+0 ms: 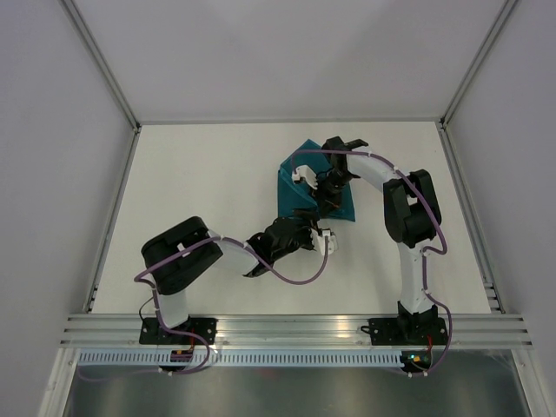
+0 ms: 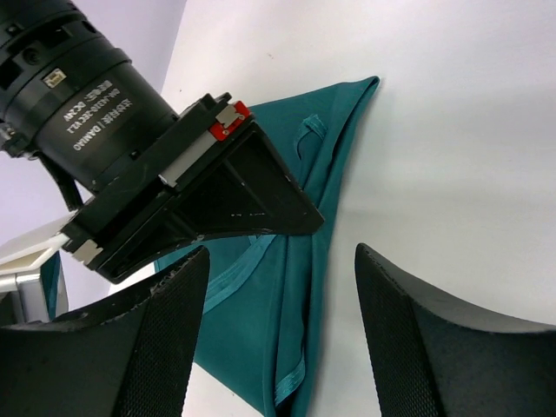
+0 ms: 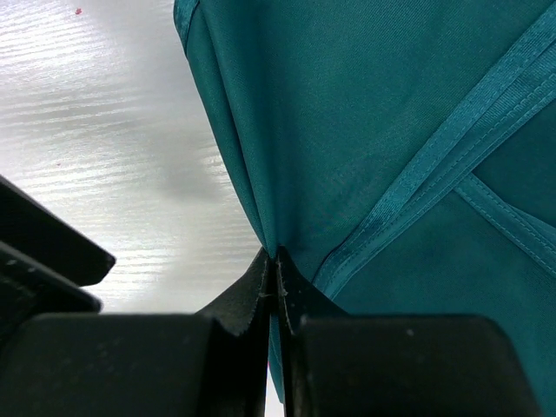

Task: Fold the napkin, place the utensils inside, and roll it up
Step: Roll the napkin with the utensil

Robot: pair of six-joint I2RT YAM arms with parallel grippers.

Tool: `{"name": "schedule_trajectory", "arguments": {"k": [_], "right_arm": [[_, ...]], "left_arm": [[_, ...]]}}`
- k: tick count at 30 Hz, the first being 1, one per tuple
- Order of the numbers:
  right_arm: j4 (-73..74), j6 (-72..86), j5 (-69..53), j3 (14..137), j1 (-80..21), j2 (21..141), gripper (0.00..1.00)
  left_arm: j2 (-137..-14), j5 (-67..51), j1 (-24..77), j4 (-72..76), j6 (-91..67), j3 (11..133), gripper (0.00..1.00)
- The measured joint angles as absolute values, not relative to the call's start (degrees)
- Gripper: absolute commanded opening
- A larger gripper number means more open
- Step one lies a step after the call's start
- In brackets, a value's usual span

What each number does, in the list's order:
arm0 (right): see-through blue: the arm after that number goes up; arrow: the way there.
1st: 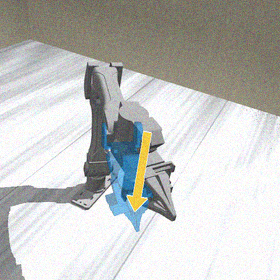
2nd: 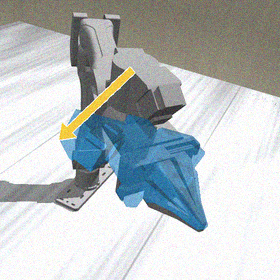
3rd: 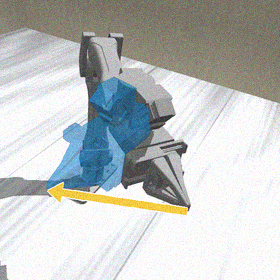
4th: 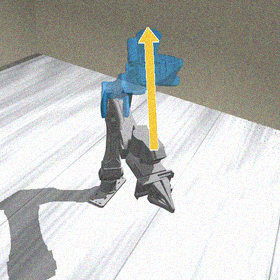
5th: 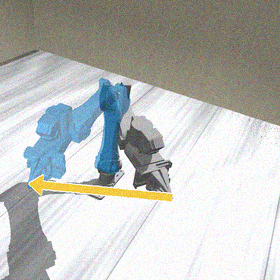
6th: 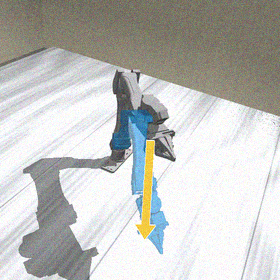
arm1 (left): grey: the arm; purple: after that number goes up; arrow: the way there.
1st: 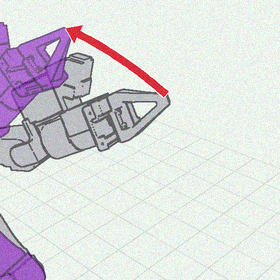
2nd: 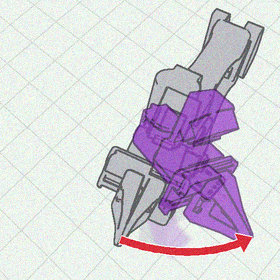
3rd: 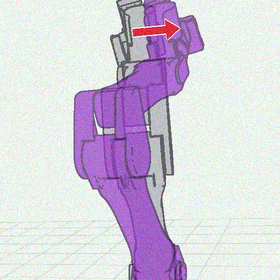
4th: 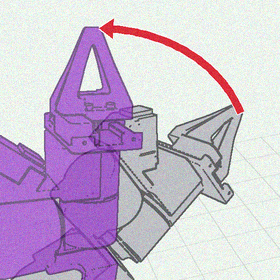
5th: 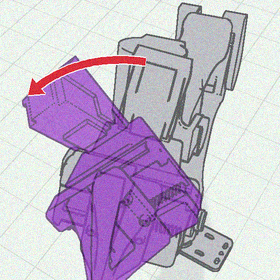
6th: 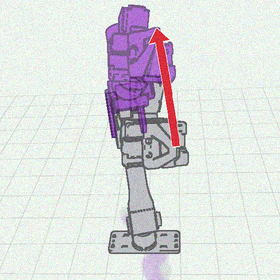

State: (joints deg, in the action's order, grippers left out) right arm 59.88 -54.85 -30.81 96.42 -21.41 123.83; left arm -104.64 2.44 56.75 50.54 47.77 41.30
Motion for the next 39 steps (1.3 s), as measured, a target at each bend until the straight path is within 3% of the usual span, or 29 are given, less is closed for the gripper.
{"name": "schedule_trajectory", "arguments": {"k": [23, 35, 39], "right_arm": [[61.3, -54.8, -30.8, 97.3, -21.2, 125.5, 0.06], [61.6, -54.2, -30.8, 98.3, -21.2, 125.9, 0.06], [61.7, -54.0, -30.8, 98.8, -21.2, 126.4, 0.06]], "left_arm": [[-113.7, 4.3, 54.3, 54.6, 56.5, 44.3, 0.82], [-113.9, 2.3, 53.7, 50.9, 56.6, 45.7, 0.71], [-114.5, 1.4, 53.3, 49.4, 56.6, 46.8, 0.54]]}}
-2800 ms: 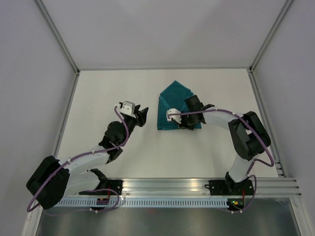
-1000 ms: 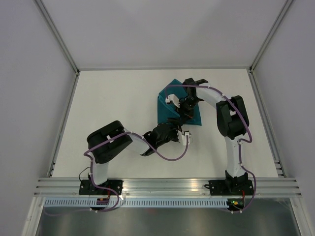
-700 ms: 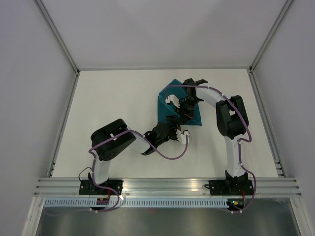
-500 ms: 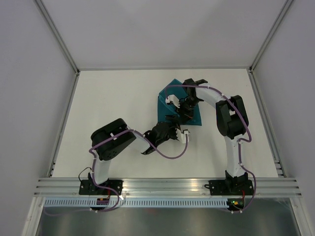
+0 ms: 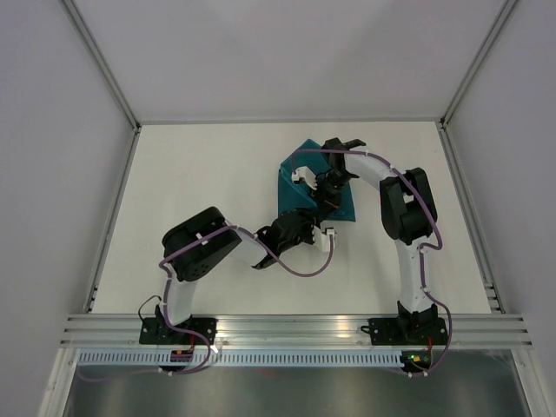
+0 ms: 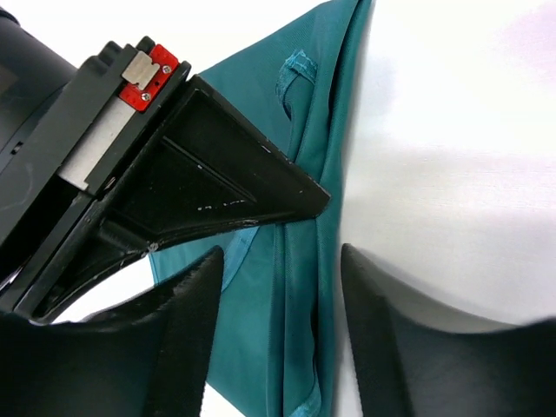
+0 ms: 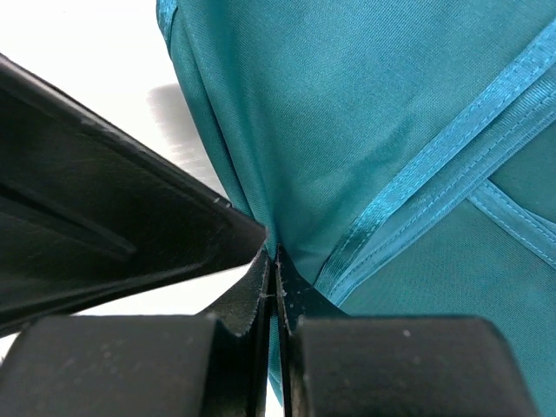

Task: Fold the napkin, place the utensils inside, and roll it up
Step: Roll the napkin with the utensil

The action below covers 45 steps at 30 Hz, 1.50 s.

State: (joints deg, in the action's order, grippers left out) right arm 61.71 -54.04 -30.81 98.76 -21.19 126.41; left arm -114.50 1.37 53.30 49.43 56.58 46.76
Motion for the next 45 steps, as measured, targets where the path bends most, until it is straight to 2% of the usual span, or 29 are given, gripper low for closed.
{"name": "schedule_trajectory", "arguments": {"k": [2, 3, 5, 8, 15, 17, 19, 20, 26, 37, 38, 43, 45], "right_arm": [[61.8, -54.0, -30.8, 98.8, -21.2, 126.6, 0.06], [61.8, -53.9, -30.8, 98.8, -21.2, 126.6, 0.06], [61.8, -53.8, -30.8, 98.8, -21.2, 126.6, 0.06], [61.8, -53.8, -30.8, 98.8, -21.2, 126.6, 0.06], [61.7, -53.8, -30.8, 98.8, -21.2, 126.6, 0.06], [61.7, -53.7, -30.8, 98.8, -21.2, 126.6, 0.06], [61.7, -53.7, -30.8, 98.8, -21.2, 126.6, 0.06], [61.7, -53.7, -30.8, 98.8, -21.2, 126.6, 0.06], [61.8, -53.7, -30.8, 99.2, -21.2, 126.9, 0.05], [61.9, -53.5, -30.8, 99.5, -21.2, 127.5, 0.05], [61.9, -53.4, -30.8, 99.5, -21.2, 127.5, 0.05], [61.9, -53.3, -30.7, 99.9, -21.1, 127.5, 0.06], [61.9, -53.1, -30.7, 100.1, -21.1, 127.5, 0.11]], "left_arm": [[-115.0, 1.2, 53.1, 48.7, 56.6, 47.4, 0.52], [-115.1, 1.1, 52.9, 48.3, 56.6, 47.7, 0.47], [-115.4, 1.1, 52.7, 48.0, 56.6, 48.1, 0.47], [-115.8, 1.0, 52.3, 47.7, 56.6, 48.6, 0.38], [-115.8, 0.5, 52.1, 46.0, 56.5, 48.7, 0.35], [-115.8, -0.3, 51.9, 45.3, 56.4, 48.8, 0.36], [-115.8, -0.7, 51.8, 44.7, 56.2, 48.8, 0.48], [-115.8, -0.9, 51.8, 44.1, 56.1, 48.8, 0.50], [-115.7, -1.6, 51.5, 43.1, 56.0, 50.0, 0.52], [-116.2, -1.9, 51.4, 40.3, 56.0, 51.3, 0.33], [-116.3, -2.0, 51.4, 40.1, 56.0, 51.5, 0.27], [-116.9, -2.1, 51.2, 37.2, 56.0, 53.6, 0.15], [-117.0, -2.2, 51.1, 35.7, 56.0, 54.5, 0.04]]}}
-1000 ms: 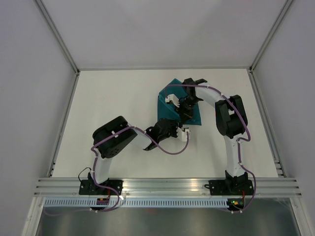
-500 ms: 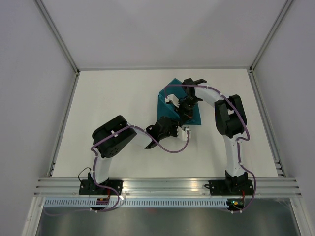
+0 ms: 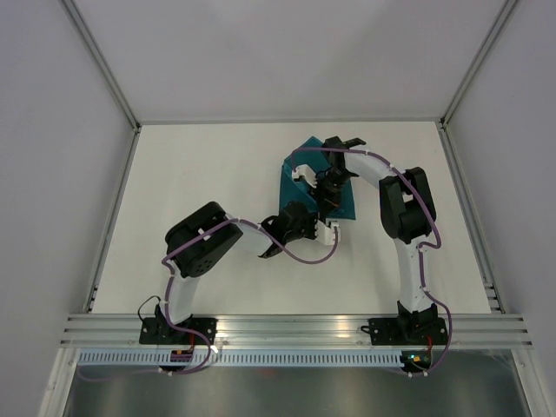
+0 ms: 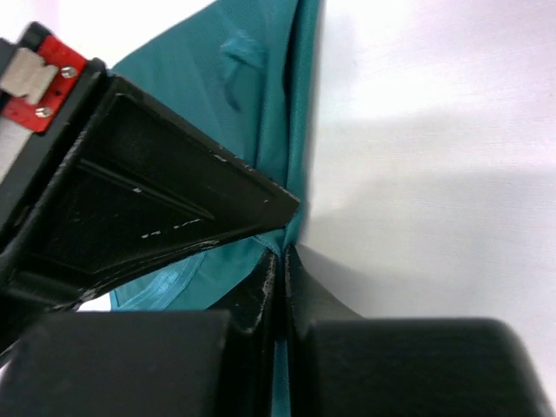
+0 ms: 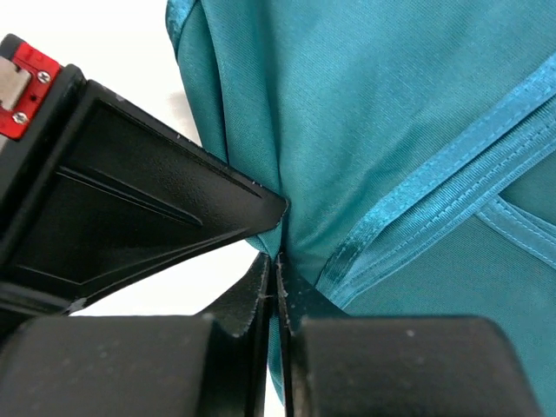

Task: Fold the napkin, place the utensils inside, and roll it up
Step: Roll the napkin with the utensil

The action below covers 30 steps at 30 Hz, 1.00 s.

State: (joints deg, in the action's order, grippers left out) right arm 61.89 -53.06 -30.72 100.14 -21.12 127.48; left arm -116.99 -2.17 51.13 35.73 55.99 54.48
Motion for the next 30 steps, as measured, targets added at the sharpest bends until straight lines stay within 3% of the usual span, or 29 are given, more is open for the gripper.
{"name": "schedule_trajectory", "arguments": {"k": [5, 11, 21, 30], "right_arm": [[61.3, -51.4, -31.0, 100.3, -21.0, 127.5, 0.35], [57.7, -47.9, -31.2, 97.8, -20.7, 125.3, 0.52], [44.9, -37.6, -29.7, 90.8, -16.2, 114.3, 0.55], [39.7, -34.4, -30.2, 85.3, -8.3, 111.9, 0.54]], "left_arm": [[-117.1, -2.9, 50.9, 32.2, 56.0, 56.1, 0.02], [-117.1, -3.2, 50.7, 29.7, 55.9, 57.3, 0.02], [-116.8, -4.5, 50.7, 25.1, 53.6, 59.7, 0.02], [-115.8, -7.0, 50.6, 14.3, 47.3, 64.2, 0.02]]}}
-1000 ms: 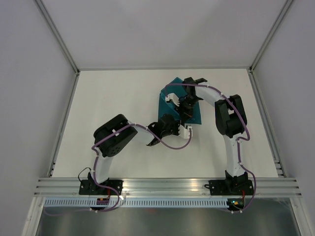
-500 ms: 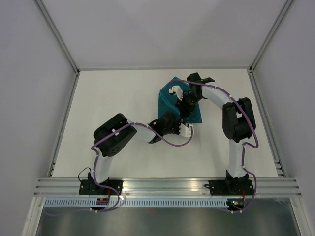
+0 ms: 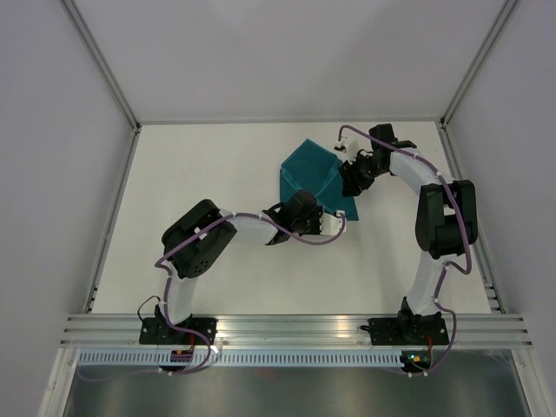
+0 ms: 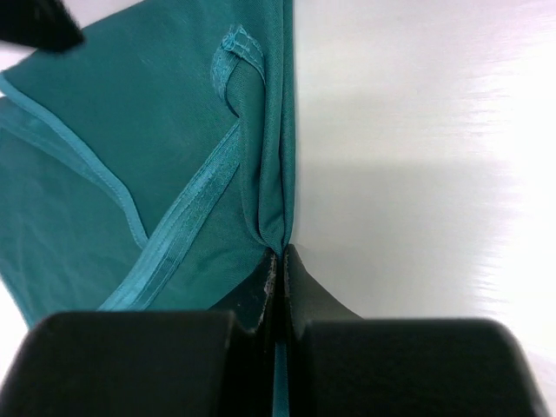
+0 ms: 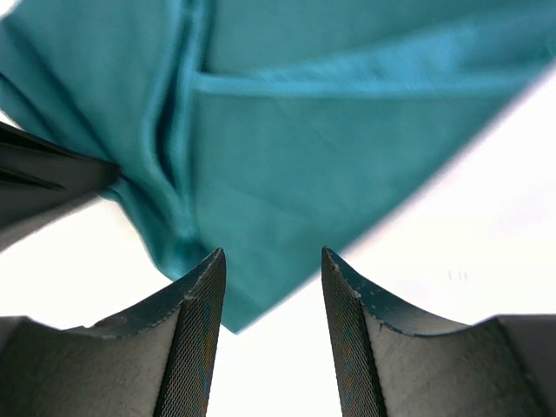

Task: Fold the napkin, place the utensils inside, and roll it up
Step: Roll the napkin with the utensil

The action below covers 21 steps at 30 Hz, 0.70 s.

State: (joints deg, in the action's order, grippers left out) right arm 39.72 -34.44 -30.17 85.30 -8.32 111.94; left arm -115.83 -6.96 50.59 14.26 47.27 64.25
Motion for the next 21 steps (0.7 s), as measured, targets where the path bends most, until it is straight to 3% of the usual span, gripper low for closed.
{"name": "schedule_trajectory", "arguments": {"k": [12, 21], "right_arm": [[38.1, -37.2, -33.1, 74.0, -3.1, 101.2, 0.54], [36.6, -43.1, -34.5, 61.2, -2.0, 86.9, 0.56]], "left_arm": [[-113.0, -13.5, 50.6, -0.8, 37.4, 67.7, 0.02], [-112.9, -23.0, 47.5, -7.7, 28.9, 69.6, 0.02]]}}
